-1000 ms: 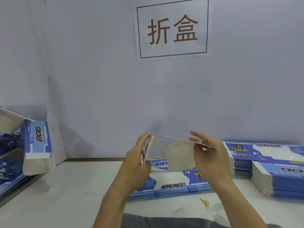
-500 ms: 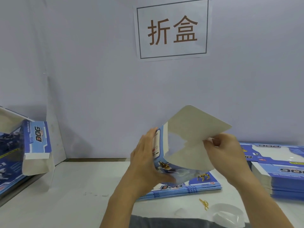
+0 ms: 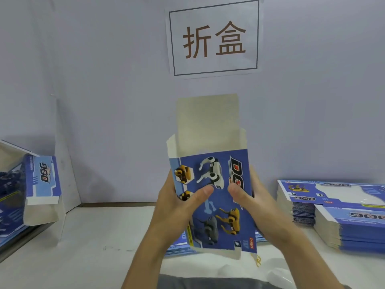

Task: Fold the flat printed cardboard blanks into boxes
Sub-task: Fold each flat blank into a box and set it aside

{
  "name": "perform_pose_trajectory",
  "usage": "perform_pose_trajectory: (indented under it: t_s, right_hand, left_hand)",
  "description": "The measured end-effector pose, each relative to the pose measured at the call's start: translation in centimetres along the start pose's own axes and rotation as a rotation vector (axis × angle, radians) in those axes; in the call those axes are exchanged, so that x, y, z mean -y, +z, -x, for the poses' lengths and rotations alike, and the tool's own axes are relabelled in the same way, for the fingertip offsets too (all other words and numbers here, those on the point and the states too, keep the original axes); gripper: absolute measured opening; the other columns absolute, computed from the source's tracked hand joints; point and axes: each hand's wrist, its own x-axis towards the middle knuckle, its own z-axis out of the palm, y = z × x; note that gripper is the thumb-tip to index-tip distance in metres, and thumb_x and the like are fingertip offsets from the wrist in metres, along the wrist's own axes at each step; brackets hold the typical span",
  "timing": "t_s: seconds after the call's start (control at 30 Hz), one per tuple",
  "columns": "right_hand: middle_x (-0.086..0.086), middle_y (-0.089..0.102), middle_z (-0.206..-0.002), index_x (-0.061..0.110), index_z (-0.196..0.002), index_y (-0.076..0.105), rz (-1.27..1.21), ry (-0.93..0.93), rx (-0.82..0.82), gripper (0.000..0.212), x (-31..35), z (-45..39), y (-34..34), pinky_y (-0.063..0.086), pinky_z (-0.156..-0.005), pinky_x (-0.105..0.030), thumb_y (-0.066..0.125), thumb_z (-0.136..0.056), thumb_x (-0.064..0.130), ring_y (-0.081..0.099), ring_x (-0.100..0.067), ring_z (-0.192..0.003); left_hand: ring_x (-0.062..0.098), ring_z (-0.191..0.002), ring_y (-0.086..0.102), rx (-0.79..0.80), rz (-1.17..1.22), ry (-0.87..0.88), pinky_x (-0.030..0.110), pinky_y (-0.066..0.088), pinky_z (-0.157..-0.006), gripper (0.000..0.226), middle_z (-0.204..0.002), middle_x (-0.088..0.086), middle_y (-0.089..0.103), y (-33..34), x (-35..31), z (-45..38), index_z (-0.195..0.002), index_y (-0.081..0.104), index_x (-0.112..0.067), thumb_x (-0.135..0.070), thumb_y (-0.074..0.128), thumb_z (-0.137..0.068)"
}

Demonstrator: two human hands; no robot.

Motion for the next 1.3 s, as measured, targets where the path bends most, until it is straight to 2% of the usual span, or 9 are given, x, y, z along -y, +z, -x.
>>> perform_pose_trajectory:
  t_s: [0.17,0.27,0.4,0.63,0.8,0.97,1.07,1.2,1.3]
  right_hand:
    - [0.015,0.056,-0.140,0.037,-0.152,0.029,0.011,-0.047,-0.213,0.093,-0.9,-0.6,1.3,0.054,-0.100,-0.035,0.069,-0.074,0.068,0.060,-0.006,-0.122]
    - [0.012,0.065,-0.127,0.035,-0.143,0.042,-0.074,-0.042,-0.261,0.077,-1.4,-0.6,2.0,0.058,-0.077,-0.019,0.065,-0.073,0.059,0.068,-0.003,-0.106]
    - [0.007,0.071,-0.119,0.043,-0.121,0.059,-0.174,-0.033,-0.198,0.052,-1.3,-0.7,2.0,0.060,-0.086,-0.037,0.072,-0.076,0.066,0.070,-0.016,-0.108]
    - [0.007,0.068,-0.126,0.037,-0.139,0.049,-0.212,-0.020,-0.253,0.078,-1.3,-1.0,1.3,0.047,-0.105,-0.051,0.070,-0.072,0.073,0.063,-0.020,-0.120]
    - [0.027,0.071,-0.104,0.045,-0.144,0.037,-0.112,-0.100,-0.379,0.075,-1.5,-1.3,1.3,0.053,-0.066,-0.008,0.065,-0.075,0.057,0.069,0.005,-0.093]
    - [0.016,0.066,-0.113,0.043,-0.141,0.041,-0.096,-0.143,-0.415,0.068,-1.1,-1.0,0.7,0.052,-0.060,-0.008,0.065,-0.077,0.049,0.068,0.010,-0.086]
    - [0.031,0.060,-0.115,0.047,-0.137,0.040,-0.035,-0.194,-0.370,0.061,-0.4,-0.7,0.0,0.046,-0.062,0.001,0.060,-0.079,0.048,0.058,0.027,-0.086]
    - [0.017,0.064,-0.118,0.042,-0.145,0.037,-0.039,-0.208,-0.360,0.070,0.3,-0.7,-0.5,0.053,-0.063,-0.010,0.062,-0.079,0.047,0.067,0.010,-0.090]
    - [0.014,0.071,-0.106,0.040,-0.142,0.041,-0.003,-0.249,-0.414,0.066,0.5,-0.6,-0.1,0.053,-0.059,-0.012,0.064,-0.080,0.042,0.070,0.004,-0.082]
  left_hand:
    - [0.015,-0.104,0.071,-0.071,0.066,-0.028,0.025,0.059,-0.080,0.048,-0.112,-0.006,0.074,1.6,0.1,0.1,-0.125,0.061,-0.023,-0.034,0.072,-0.079]
    - [0.015,-0.101,0.072,-0.110,0.054,-0.033,0.028,0.059,-0.081,0.046,-0.107,-0.007,0.075,2.1,0.3,0.0,-0.120,0.061,-0.027,-0.037,0.073,-0.077]
    - [0.015,-0.098,0.073,-0.097,0.136,-0.069,0.023,0.059,-0.074,0.059,-0.103,-0.006,0.075,1.6,0.6,-0.1,-0.125,0.057,-0.028,-0.042,0.075,-0.070]
    - [-0.001,-0.105,0.067,-0.017,0.070,-0.068,0.011,0.053,-0.076,0.075,-0.113,-0.022,0.071,1.7,1.1,0.2,-0.138,0.049,-0.028,-0.032,0.079,-0.070]
    - [0.009,-0.104,0.070,-0.024,0.055,-0.090,0.020,0.058,-0.080,0.064,-0.110,-0.012,0.074,1.8,1.3,0.2,-0.130,0.056,-0.024,-0.039,0.076,-0.071]
    - [0.003,-0.107,0.067,0.007,0.042,-0.084,0.014,0.055,-0.078,0.062,-0.112,-0.018,0.071,2.6,1.2,0.2,-0.133,0.051,-0.029,-0.038,0.075,-0.076]
    - [-0.005,-0.106,0.065,0.013,0.019,-0.088,0.011,0.054,-0.075,0.071,-0.114,-0.027,0.067,2.7,1.2,0.3,-0.136,0.043,-0.042,-0.047,0.075,-0.073]
    - [-0.001,-0.108,0.065,0.049,-0.029,-0.118,0.018,0.057,-0.078,0.088,-0.126,-0.025,0.060,2.5,1.3,0.3,-0.136,0.028,-0.063,-0.059,0.076,-0.062]
    - [0.003,-0.113,0.064,0.066,-0.025,-0.115,0.023,0.059,-0.082,0.088,-0.134,-0.017,0.057,2.3,1.1,0.4,-0.140,0.030,-0.055,-0.055,0.078,-0.066]
